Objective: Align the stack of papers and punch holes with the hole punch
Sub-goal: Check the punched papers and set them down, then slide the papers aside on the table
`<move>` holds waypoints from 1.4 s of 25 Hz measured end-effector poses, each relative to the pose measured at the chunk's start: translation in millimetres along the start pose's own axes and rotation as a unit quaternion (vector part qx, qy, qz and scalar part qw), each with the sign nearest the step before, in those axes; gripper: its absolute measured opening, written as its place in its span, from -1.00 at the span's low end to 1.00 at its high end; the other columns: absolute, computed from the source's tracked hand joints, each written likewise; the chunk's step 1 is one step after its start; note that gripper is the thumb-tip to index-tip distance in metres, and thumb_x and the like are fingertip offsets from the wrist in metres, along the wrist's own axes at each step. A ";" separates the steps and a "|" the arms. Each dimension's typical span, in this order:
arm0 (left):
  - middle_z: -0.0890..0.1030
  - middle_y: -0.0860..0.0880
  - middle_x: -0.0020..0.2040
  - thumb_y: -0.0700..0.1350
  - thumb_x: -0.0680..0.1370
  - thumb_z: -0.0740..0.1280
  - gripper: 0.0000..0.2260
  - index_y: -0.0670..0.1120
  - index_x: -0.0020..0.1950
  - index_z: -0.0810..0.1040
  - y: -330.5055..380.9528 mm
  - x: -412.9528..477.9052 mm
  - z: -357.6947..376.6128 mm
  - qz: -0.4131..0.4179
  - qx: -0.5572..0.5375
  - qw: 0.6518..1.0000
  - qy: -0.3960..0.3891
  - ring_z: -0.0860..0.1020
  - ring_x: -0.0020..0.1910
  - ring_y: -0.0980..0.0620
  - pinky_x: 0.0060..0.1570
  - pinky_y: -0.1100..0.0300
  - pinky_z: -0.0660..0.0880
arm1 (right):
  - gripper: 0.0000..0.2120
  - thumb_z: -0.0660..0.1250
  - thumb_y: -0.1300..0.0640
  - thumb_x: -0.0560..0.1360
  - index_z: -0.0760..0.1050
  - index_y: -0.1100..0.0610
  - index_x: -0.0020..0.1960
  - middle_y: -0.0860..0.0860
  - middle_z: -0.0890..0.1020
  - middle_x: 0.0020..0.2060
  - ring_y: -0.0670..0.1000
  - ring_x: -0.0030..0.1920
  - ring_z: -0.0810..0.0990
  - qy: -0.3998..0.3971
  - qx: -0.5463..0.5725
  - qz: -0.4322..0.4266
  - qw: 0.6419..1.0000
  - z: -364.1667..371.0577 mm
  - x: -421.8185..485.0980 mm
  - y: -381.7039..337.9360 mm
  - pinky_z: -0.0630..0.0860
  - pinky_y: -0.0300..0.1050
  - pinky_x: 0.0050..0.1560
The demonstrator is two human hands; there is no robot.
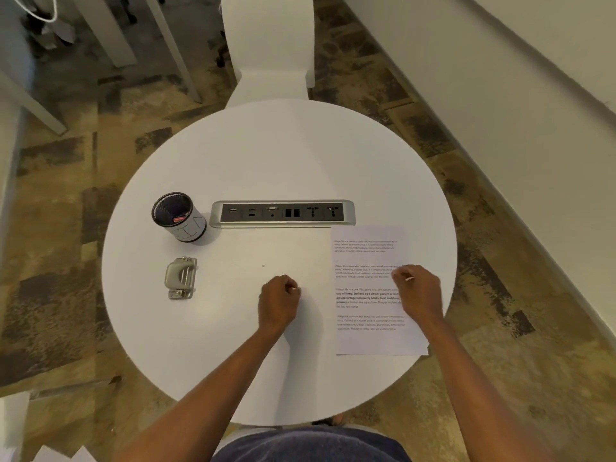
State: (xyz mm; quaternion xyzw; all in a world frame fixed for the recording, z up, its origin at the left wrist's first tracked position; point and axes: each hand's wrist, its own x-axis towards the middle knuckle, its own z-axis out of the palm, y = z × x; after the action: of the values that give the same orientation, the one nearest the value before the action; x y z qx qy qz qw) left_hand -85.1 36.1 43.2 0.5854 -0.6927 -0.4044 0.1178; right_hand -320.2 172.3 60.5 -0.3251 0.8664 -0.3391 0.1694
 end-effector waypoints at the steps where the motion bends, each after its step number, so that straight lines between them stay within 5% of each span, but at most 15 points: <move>1: 0.65 -0.05 -0.13 -0.19 0.47 0.39 -0.94 -0.13 -0.08 0.62 -14.1 -2.0 -10.8 -0.004 0.016 0.999 0.034 0.60 -0.16 -0.03 -0.14 0.14 0.50 | -0.92 0.40 0.22 0.49 0.64 0.23 -0.07 0.09 0.68 -0.14 0.02 -0.18 0.61 -0.031 0.029 -0.023 0.999 13.7 -0.8 -14.6 0.52 -0.11 -0.12; 5: 0.58 -0.09 -0.02 -0.16 0.49 0.38 -0.77 -0.14 0.13 0.57 -60.0 -7.5 -41.0 -0.031 0.047 0.997 0.060 0.54 -0.04 -0.10 -0.01 0.04 0.47 | -0.84 0.43 0.23 0.46 0.65 0.27 0.01 0.14 0.70 -0.08 0.08 -0.10 0.65 -0.142 0.060 -0.082 0.985 79.7 -5.3 -70.1 0.54 -0.08 -0.03; 8: 0.48 -0.01 -0.14 -0.11 0.49 0.35 -0.94 -0.07 -0.14 0.51 -72.1 -6.9 -45.3 -0.008 0.082 0.996 0.023 0.50 -0.09 -0.09 -0.16 0.12 0.34 | -0.81 0.40 0.19 0.48 0.65 0.24 0.06 0.14 0.70 -0.05 0.10 -0.05 0.64 -0.212 0.038 -0.121 0.969 125.9 -6.5 -101.5 0.54 -0.02 0.00; 11: 0.48 -0.03 -0.18 -0.11 0.50 0.31 -0.87 -0.08 -0.24 0.44 -75.7 -2.8 -42.5 0.012 0.120 0.992 0.029 0.47 -0.13 -0.12 -0.21 0.11 0.30 | -0.78 0.35 0.19 0.51 0.63 0.24 0.11 0.15 0.69 0.01 0.12 0.02 0.63 -0.252 -0.009 -0.147 0.956 158.0 -5.1 -122.2 0.54 0.02 0.05; 15: 0.58 -0.08 -0.13 -0.15 0.52 0.32 -0.91 -0.13 -0.10 0.61 -77.5 4.5 -38.9 0.038 0.144 0.987 0.054 0.49 -0.11 -0.12 -0.16 0.07 0.38 | -0.82 0.28 0.20 0.55 0.63 0.26 -0.01 0.14 0.66 -0.09 0.13 -0.05 0.59 -0.257 -0.061 -0.191 0.945 183.8 -1.4 -135.3 0.52 0.04 -0.04; 21: 0.60 -0.09 -0.19 -0.19 0.54 0.27 -0.84 -0.14 -0.15 0.64 -79.7 12.3 -40.3 0.089 0.184 0.977 0.054 0.50 -0.17 -0.15 -0.19 0.04 0.35 | -0.75 0.22 0.23 0.58 0.59 0.26 -0.19 0.13 0.58 -0.23 0.10 -0.17 0.49 -0.250 -0.149 -0.263 0.920 201.1 9.3 -147.7 0.49 0.06 -0.17; 31: 0.57 -0.12 -0.28 -0.35 0.48 0.22 -0.80 -0.17 -0.27 0.57 -64.5 14.9 -49.8 0.109 0.286 0.952 -0.005 0.50 -0.23 -0.15 -0.21 0.09 0.17 | -0.83 0.23 0.29 0.55 0.60 0.25 -0.09 0.14 0.63 -0.17 0.08 -0.15 0.55 -0.237 -0.264 -0.286 0.890 212.4 13.1 -161.9 0.56 0.00 -0.11; 35: 0.55 -0.07 -0.41 -0.34 0.25 0.51 -0.82 -0.14 -0.36 0.55 -57.4 6.6 -51.3 0.133 0.350 0.927 -0.029 0.52 -0.39 -0.08 -0.33 0.11 0.40 | -0.91 0.26 0.28 0.55 0.54 0.24 -0.07 0.13 0.61 -0.12 0.08 -0.16 0.57 -0.247 -0.281 -0.277 0.885 213.7 10.2 -163.1 0.55 -0.06 -0.12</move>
State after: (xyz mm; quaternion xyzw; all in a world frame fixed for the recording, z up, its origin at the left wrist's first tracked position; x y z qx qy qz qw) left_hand -13.2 9.2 34.2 0.4798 -0.8649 -0.1338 -0.0623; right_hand -144.7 -27.8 21.2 -0.6590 0.7303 -0.0239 0.1784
